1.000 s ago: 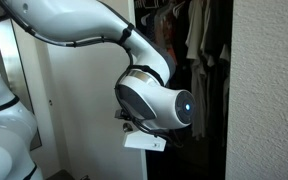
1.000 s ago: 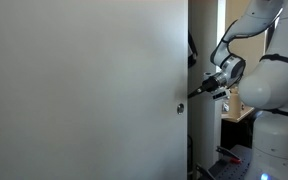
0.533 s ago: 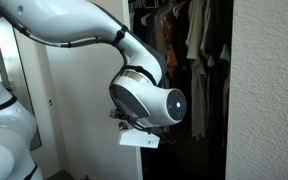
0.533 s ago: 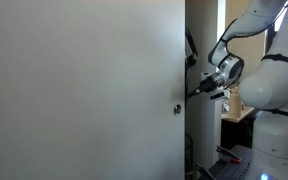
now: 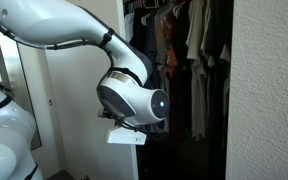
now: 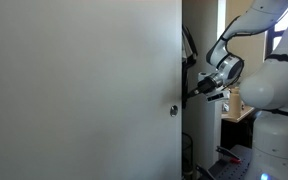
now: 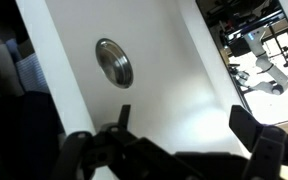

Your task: Slide the wardrobe door open

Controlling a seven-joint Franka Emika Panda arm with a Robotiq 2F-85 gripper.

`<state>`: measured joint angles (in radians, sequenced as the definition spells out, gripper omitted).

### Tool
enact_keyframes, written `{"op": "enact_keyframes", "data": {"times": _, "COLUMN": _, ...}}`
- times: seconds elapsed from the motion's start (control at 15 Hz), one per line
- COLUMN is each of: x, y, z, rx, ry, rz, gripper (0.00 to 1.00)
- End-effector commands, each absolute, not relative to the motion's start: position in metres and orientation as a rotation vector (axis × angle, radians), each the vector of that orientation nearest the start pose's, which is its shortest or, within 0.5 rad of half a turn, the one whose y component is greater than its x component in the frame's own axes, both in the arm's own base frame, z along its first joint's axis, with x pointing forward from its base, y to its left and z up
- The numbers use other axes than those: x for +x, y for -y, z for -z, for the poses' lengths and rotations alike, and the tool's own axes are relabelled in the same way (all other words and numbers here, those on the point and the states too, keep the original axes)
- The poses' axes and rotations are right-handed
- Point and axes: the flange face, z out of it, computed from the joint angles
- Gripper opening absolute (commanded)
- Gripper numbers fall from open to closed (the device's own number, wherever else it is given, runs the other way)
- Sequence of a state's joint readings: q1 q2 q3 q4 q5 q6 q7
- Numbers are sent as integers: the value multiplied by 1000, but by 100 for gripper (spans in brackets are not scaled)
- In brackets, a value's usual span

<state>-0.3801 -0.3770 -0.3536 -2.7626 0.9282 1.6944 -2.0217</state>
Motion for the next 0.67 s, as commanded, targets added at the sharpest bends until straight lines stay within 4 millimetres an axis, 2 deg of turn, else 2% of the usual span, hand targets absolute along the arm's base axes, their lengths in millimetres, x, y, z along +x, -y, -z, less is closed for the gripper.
{"op": "enact_keyframes", "data": {"times": 0.0, "x": 296, "y": 125, "z": -334, "rx": -1891, "ry": 934, "rz": 949, "gripper": 100}}
{"op": "enact_keyframes", "data": {"times": 0.13, "x": 294, "y": 126, "z": -342, "rx": -1914, "ry": 915, "rz": 920, "gripper": 100}}
{"op": "enact_keyframes", "data": {"times": 0.2, "x": 293, "y": 126, "z": -332, "rx": -1883, "ry": 927, "rz": 912, "gripper": 100}}
{"op": "enact_keyframes", "data": {"times": 0.47, "x": 293, "y": 126, "z": -330, "rx": -1885, "ry": 921, "rz": 908, "gripper": 100}}
{"op": "enact_keyframes", "data": {"times": 0.6, "x": 295, "y": 135, "z": -327, "rx": -1880, "ry": 912, "rz": 934, "gripper": 100}}
